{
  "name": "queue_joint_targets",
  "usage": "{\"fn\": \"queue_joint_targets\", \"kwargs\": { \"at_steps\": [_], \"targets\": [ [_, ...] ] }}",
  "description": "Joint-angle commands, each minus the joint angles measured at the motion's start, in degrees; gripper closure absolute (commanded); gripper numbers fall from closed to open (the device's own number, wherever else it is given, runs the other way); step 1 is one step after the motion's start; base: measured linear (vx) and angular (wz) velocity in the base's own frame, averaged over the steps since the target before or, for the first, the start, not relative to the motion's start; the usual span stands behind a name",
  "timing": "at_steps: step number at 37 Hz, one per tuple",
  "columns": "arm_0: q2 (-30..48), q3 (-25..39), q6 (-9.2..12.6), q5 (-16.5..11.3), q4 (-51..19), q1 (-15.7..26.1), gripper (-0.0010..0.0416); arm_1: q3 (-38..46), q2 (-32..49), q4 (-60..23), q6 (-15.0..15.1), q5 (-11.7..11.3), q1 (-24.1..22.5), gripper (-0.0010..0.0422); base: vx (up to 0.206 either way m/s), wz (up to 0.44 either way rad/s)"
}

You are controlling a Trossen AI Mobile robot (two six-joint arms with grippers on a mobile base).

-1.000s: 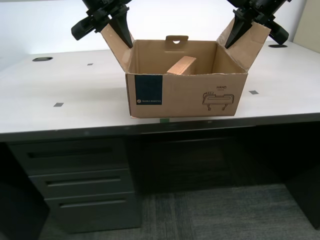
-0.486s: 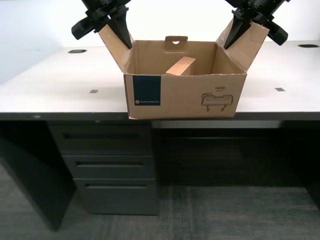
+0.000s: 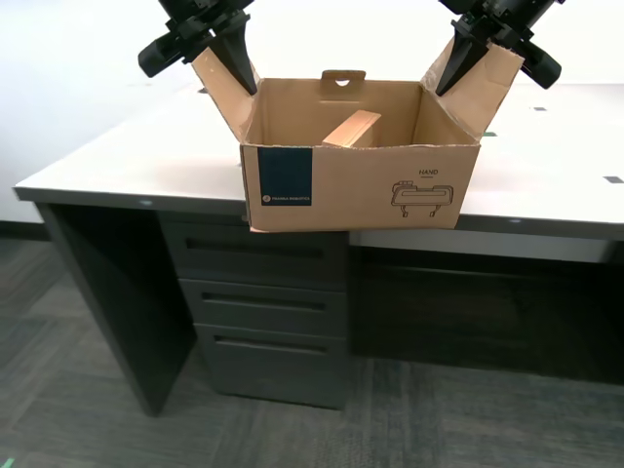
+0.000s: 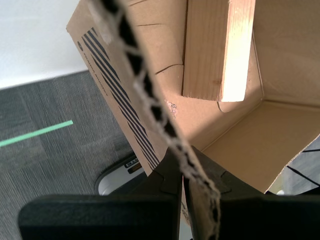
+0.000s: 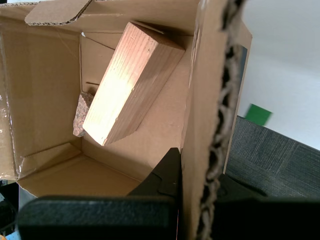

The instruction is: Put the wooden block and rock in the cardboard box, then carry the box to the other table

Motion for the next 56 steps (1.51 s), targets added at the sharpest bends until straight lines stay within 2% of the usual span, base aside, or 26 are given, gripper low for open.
{"fn": "queue_joint_targets", "kwargs": {
  "at_steps": [1,7,13,23,40,45,56],
  "targets": [
    [-0.02,-0.07,-0.52,-1.29,-0.68,0.15,0.0406,0.09,-0.07,0.37,-0.81,1.68,-0.28,0.0413,-0.001,0.249],
    [-0.02,-0.07,-1.27,-1.29,-1.27,0.15,0.0406,0.09,-0.07,0.59,-1.95,1.64,-0.39,0.0413,0.003,0.243],
    [-0.02,-0.07,-1.70,-1.29,-1.25,0.15,0.0406,0.09,-0.07,0.76,-4.68,1.64,-0.44,0.0413,0.002,0.242],
    [-0.02,-0.07,-1.38,-1.29,-1.09,0.39,0.0407,0.09,-0.07,1.14,-4.72,1.64,-0.44,0.0413,-0.001,0.278],
    [-0.02,-0.07,1.81,-0.87,-1.16,1.73,0.0406,0.09,-0.07,1.64,0.44,1.64,-0.44,0.0413,0.007,0.332],
    [-0.02,-0.07,1.84,-0.87,-1.40,2.27,0.0406,0.09,-0.07,1.46,1.92,1.64,-0.44,0.0413,0.012,0.351],
    [-0.02,-0.07,1.73,-0.87,-1.09,2.64,0.0406,0.09,-0.07,1.51,1.44,1.62,-0.44,0.0413,0.023,0.345]
  ]
}}
